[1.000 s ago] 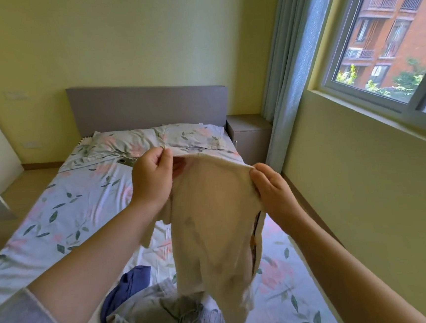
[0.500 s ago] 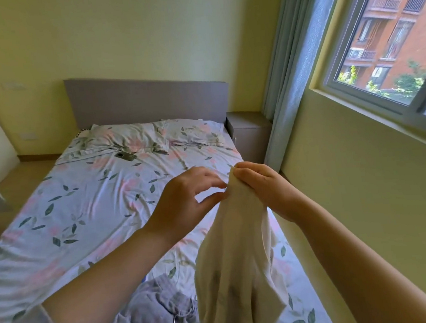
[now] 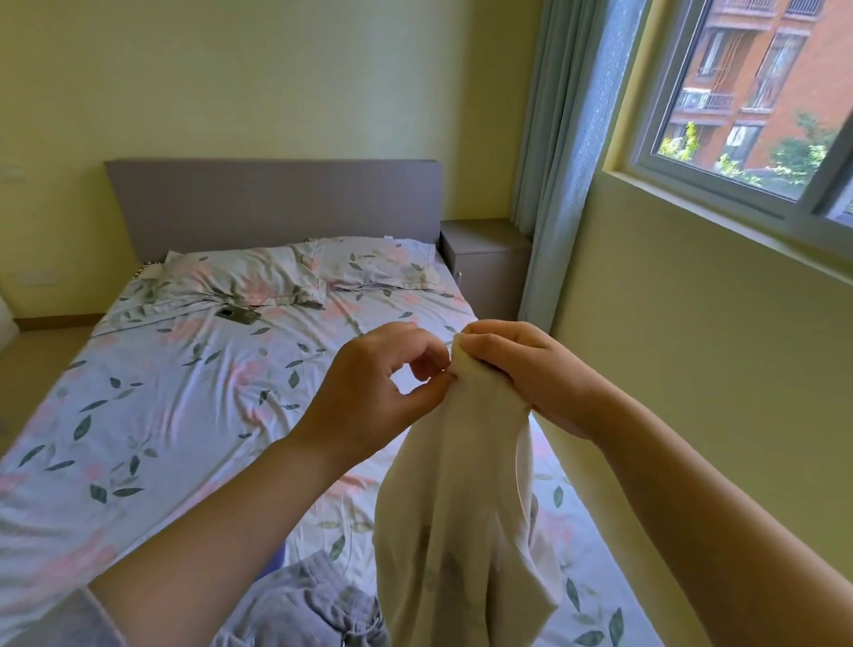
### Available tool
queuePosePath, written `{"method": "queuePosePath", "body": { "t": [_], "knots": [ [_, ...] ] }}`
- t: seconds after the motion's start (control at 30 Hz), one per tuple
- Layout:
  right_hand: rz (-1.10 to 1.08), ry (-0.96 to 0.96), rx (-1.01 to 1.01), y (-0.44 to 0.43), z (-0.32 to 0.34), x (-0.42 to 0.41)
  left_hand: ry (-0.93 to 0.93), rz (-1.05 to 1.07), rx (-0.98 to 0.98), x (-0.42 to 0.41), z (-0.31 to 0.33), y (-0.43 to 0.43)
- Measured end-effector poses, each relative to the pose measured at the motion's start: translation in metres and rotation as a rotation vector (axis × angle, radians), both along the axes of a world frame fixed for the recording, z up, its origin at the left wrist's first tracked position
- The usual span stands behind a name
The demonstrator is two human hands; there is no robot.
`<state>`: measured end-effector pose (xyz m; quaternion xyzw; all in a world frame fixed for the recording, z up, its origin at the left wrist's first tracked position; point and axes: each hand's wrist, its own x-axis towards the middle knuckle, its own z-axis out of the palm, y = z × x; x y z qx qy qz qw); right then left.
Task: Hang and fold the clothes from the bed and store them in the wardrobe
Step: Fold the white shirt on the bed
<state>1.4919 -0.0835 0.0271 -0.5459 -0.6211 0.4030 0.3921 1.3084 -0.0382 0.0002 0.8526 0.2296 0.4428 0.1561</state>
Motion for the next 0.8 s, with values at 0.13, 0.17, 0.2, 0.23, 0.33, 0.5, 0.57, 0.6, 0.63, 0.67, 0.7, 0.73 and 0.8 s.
{"method": "queuePosePath", "body": {
  "t": [0.13, 0.17, 0.2, 0.23, 0.33, 0.5, 0.57, 0.6, 0.63, 0.67, 0.7, 0.73, 0.8],
  "knots": [
    [0.001, 0.099, -0.013, -0.001, -0.011, 0.007, 0.075, -0.033, 0.023, -0.006, 0.007, 0.007],
    [0.029, 0.121, -0.039, -0.002, -0.015, 0.010, 0.086, -0.048, -0.007, -0.007, 0.009, 0.009],
    [0.064, 0.156, -0.079, -0.003, -0.019, 0.014, 0.095, -0.066, -0.054, -0.009, 0.010, 0.010],
    [0.101, 0.191, -0.123, -0.004, -0.023, 0.017, 0.110, -0.083, -0.116, -0.012, 0.011, 0.011],
    [0.101, 0.151, -0.124, -0.005, -0.033, 0.019, 0.232, -0.100, -0.290, -0.017, 0.011, 0.014],
    [-0.023, -0.017, 0.010, -0.004, -0.036, 0.011, 0.306, -0.110, -0.471, -0.016, 0.002, 0.014],
    [-0.012, -0.052, 0.017, -0.003, -0.032, 0.009, 0.268, -0.107, -0.500, -0.015, 0.001, 0.014],
    [-0.005, -0.067, 0.026, -0.003, -0.030, 0.008, 0.242, -0.107, -0.497, -0.014, 0.000, 0.014],
    [0.001, -0.067, 0.038, -0.002, -0.029, 0.008, 0.216, -0.109, -0.482, -0.013, -0.001, 0.014],
    [0.005, -0.055, 0.050, -0.002, -0.028, 0.007, 0.197, -0.109, -0.460, -0.012, -0.001, 0.014],
    [0.006, -0.042, 0.060, -0.002, -0.027, 0.006, 0.190, -0.109, -0.438, -0.011, -0.001, 0.014],
    [0.003, -0.034, 0.065, -0.002, -0.027, 0.005, 0.195, -0.110, -0.414, -0.010, -0.002, 0.014],
    [-0.001, -0.018, 0.060, -0.001, -0.028, 0.005, 0.217, -0.106, -0.348, -0.010, 0.000, 0.014]
  ]
}}
